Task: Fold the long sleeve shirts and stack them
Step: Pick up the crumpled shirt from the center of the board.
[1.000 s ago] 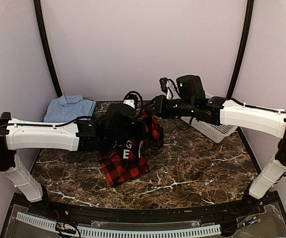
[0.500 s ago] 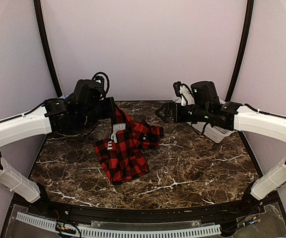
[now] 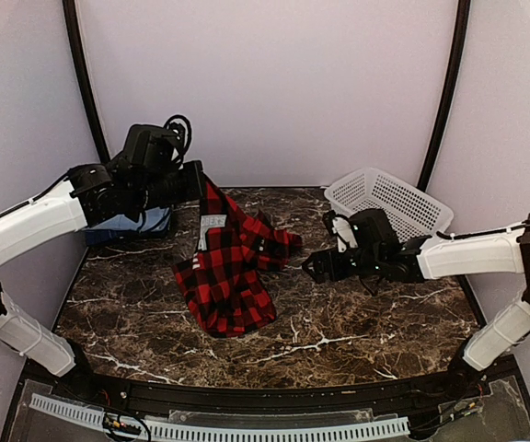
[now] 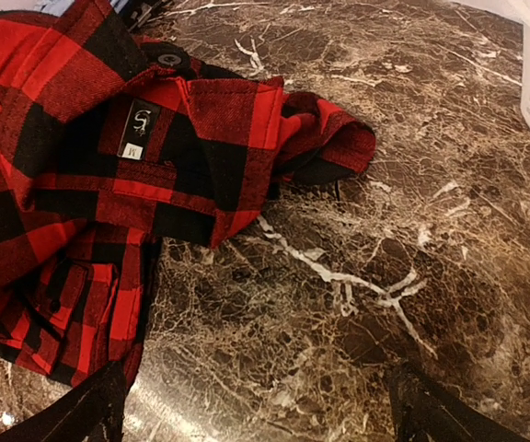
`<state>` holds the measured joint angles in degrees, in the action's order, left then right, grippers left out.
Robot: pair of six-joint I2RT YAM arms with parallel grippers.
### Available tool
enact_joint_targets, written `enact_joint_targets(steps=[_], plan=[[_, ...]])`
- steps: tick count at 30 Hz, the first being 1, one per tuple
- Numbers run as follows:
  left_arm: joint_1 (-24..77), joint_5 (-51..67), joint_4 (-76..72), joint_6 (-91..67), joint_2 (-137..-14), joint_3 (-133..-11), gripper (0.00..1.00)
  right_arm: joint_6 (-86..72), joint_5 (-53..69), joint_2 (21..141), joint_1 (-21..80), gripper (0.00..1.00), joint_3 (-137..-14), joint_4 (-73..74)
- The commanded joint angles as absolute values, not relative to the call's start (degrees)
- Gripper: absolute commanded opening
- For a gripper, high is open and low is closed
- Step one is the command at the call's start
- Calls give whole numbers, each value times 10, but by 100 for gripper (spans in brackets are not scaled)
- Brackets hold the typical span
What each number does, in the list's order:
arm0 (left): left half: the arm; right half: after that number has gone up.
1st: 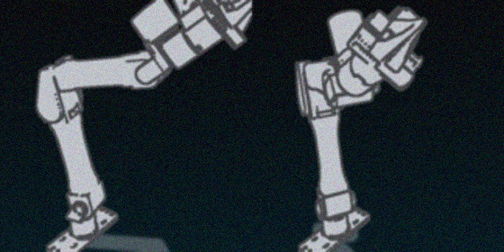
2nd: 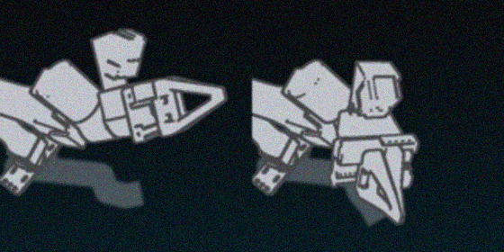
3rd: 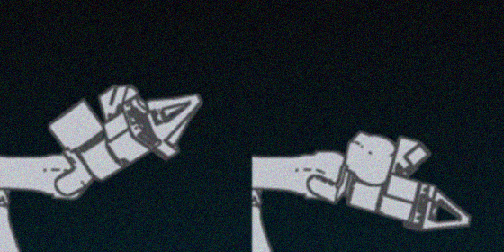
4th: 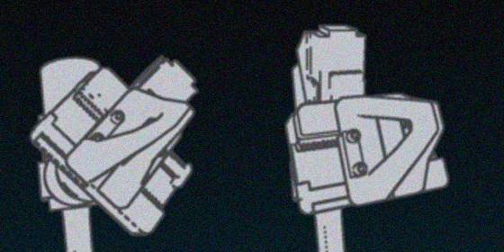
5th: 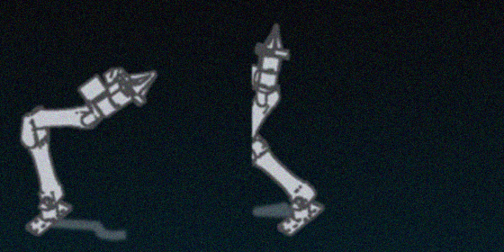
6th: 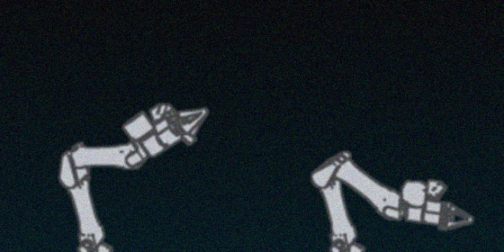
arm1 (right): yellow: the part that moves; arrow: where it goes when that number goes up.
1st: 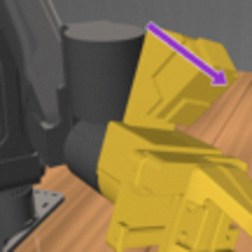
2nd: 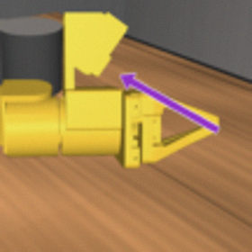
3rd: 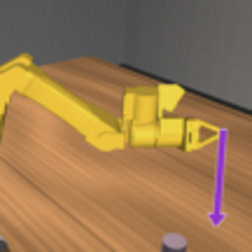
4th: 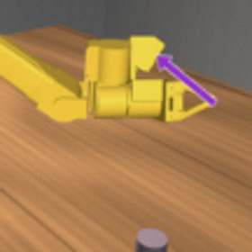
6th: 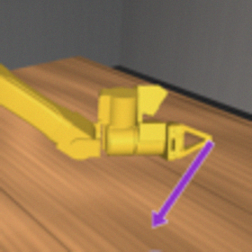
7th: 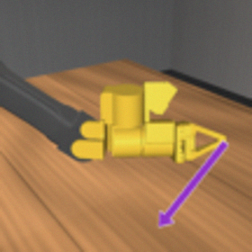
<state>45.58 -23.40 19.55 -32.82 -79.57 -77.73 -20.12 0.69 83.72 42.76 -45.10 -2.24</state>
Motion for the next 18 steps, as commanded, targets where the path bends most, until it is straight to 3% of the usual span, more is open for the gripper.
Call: enact_joint_targets(steps=[1, 13, 18], plan=[[449, -226, 201, -313, -790, -803, 0, -183, -5, 890, 438, 95, -456, -119], [444, -218, 199, -310, -784, -802, 0, -260, 45, 1093, 445, 87, -605, -193], [443, -215, 202, -306, -778, -803, 0, -278, 38, 1153, 445, 75, -669, -197]])
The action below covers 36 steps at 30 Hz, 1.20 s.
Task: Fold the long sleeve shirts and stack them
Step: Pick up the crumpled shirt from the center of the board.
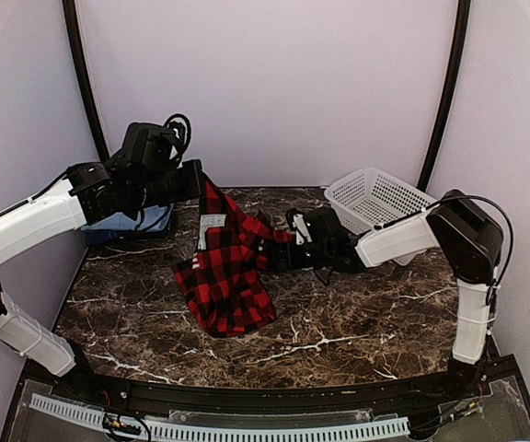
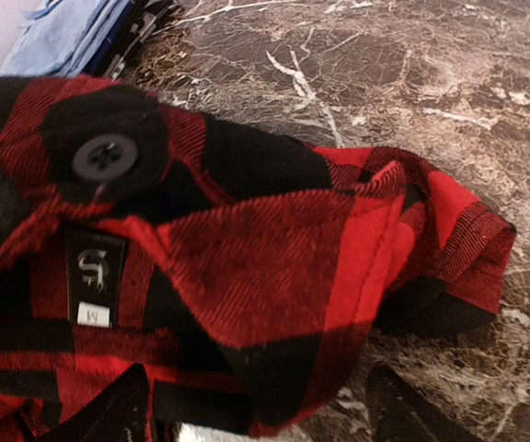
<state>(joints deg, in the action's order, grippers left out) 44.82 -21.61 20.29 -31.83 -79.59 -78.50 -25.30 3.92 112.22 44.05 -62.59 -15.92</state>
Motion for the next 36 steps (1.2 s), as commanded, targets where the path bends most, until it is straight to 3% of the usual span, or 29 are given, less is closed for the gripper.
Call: enact_joint_targets(steps=[1, 8, 23, 31, 36], plan=[[442, -216, 202, -304, -777, -803, 0, -282, 32, 1162, 445, 69, -676, -196], [440, -207, 205, -280, -767, -806, 0, -284, -26, 1156, 444, 0, -717, -174], [439, -88, 276, -81, -732, -932, 0, -216, -180, 869, 444, 0, -767, 25], [440, 90, 325, -19, -736, -1080, 0, -153, -208, 752, 445, 0, -883, 101], [440, 100, 322, -23, -738, -1135, 0, -133, -189, 756, 445, 0, -990, 154]])
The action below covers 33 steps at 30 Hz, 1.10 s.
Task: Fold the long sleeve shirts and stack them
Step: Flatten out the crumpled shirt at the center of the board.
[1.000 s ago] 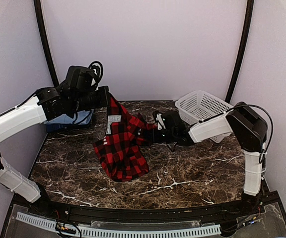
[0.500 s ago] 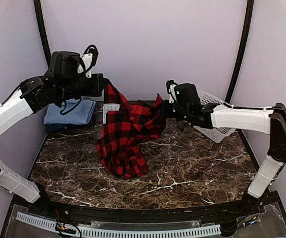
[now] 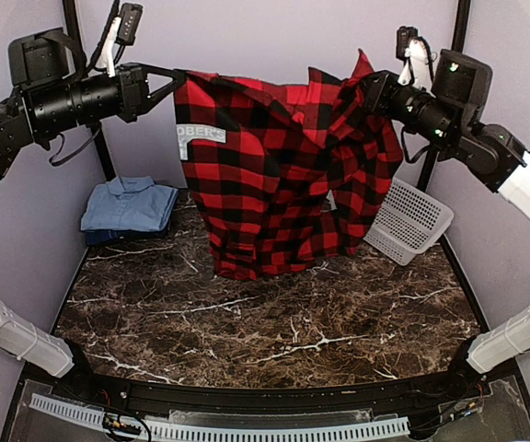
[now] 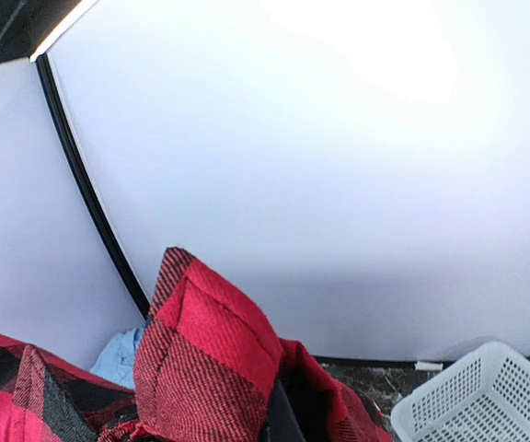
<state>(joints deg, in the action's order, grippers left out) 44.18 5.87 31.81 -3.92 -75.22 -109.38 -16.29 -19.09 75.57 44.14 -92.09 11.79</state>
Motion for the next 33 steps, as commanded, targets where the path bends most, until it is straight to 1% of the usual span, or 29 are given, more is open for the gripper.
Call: enact_joint_targets(steps=[1, 3, 4, 6, 7, 8, 9, 10, 11, 12, 13, 14, 15, 18, 21, 25, 30, 32, 33], plan=[[439, 90, 322, -24, -739, -1144, 0, -132, -183, 765, 445, 0, -1014, 161], [439, 39, 325, -30, -743, -1154, 0, -127, -169, 788, 444, 0, -1045, 172], [439, -23, 334, -36, -751, -1163, 0, -127, -161, 808, 444, 0, -1064, 184], [428, -103, 377, -52, -782, -1193, 0, -131, -131, 864, 436, 0, -1114, 224], [398, -115, 398, -77, -797, -1205, 0, -137, -106, 896, 428, 0, -1137, 243], [374, -105, 440, -92, -829, -1219, 0, -143, -77, 926, 421, 0, -1152, 256], [325, -91, 458, -127, -844, -1218, 0, -148, -52, 957, 415, 0, -1159, 260], [297, -52, 479, -144, -868, -1199, 0, -153, -34, 984, 410, 0, -1162, 260], [249, -32, 481, -167, -888, -1177, 0, -158, -19, 1014, 405, 0, -1161, 258], [228, 10, 469, -176, -897, -1122, 0, -164, -6, 1044, 399, 0, -1161, 257], [196, 23, 458, -189, -911, -1093, 0, -175, 17, 1074, 390, 0, -1161, 254], [184, 46, 436, -192, -920, -1039, 0, -183, 33, 1115, 386, 0, -1160, 248], [165, 58, 426, -199, -944, -1017, 0, -189, 43, 1133, 382, 0, -1160, 246], [149, 69, 376, -209, -989, -934, 0, -194, 50, 1226, 377, 0, -1176, 246], [146, 76, 344, -216, -1033, -900, 0, -199, 43, 1286, 371, 0, -1199, 247], [146, 68, 326, -218, -1063, -901, 0, -208, 20, 1324, 357, 0, -1206, 241], [146, 42, 327, -225, -1088, -924, 0, -209, -24, 1339, 336, 0, -1219, 236], [146, 17, 329, -236, -1097, -935, 0, -207, -37, 1339, 332, 0, -1223, 227], [145, -14, 335, -241, -1099, -942, 0, -206, -38, 1339, 330, 0, -1225, 222]])
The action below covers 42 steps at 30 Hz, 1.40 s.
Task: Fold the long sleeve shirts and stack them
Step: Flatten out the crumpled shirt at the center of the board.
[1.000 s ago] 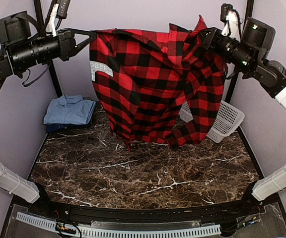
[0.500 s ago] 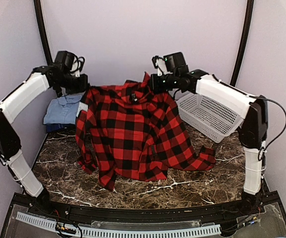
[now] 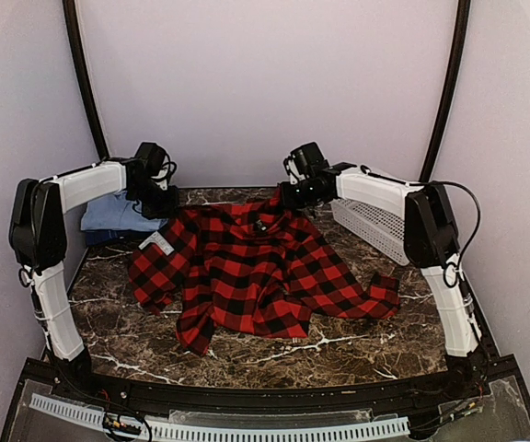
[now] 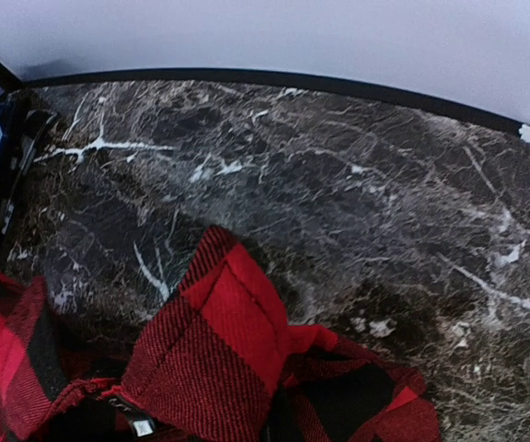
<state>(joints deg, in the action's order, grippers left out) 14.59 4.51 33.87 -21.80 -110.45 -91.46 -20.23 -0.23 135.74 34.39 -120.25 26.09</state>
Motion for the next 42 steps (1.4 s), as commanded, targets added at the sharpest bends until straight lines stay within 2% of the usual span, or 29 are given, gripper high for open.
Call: enact_joint_targets(steps=[1, 2, 7, 9, 10, 12, 14, 15, 16, 17, 24, 28, 34, 42], plan=[[142, -35, 337, -253, -1103, -945, 0, -205, -33, 1339, 329, 0, -1230, 220], [140, -38, 336, -258, -1105, -946, 0, -202, -25, 1339, 329, 4, -1238, 223], [118, -38, 347, -276, -1136, -961, 0, -182, -8, 1294, 335, 57, -1218, 233], [114, -38, 351, -275, -1145, -960, 0, -180, -7, 1255, 339, 70, -1172, 227], [112, -36, 351, -274, -1148, -958, 0, -181, -6, 1233, 342, 73, -1133, 224], [110, -29, 351, -273, -1156, -956, 6, -185, -9, 1188, 349, 73, -1063, 213], [110, -21, 350, -271, -1157, -954, 15, -199, -6, 1141, 354, 72, -984, 190], [110, -18, 351, -270, -1156, -954, 23, -208, -3, 1119, 357, 70, -943, 175], [110, -15, 352, -268, -1155, -955, 26, -216, -3, 1100, 359, 68, -907, 161], [110, -12, 353, -267, -1154, -956, 34, -224, 11, 1085, 363, 65, -877, 150], [133, -43, 347, -249, -1103, -950, 56, -266, 3, 1052, 401, 47, -752, 111], [158, -65, 346, -242, -1074, -936, 63, -281, 2, 1070, 401, 39, -713, 99], [198, -74, 341, -240, -1032, -899, 71, -285, -33, 1111, 398, 37, -696, 103], [244, -15, 312, -257, -981, -823, 71, -261, -79, 1124, 351, 37, -677, 137]])
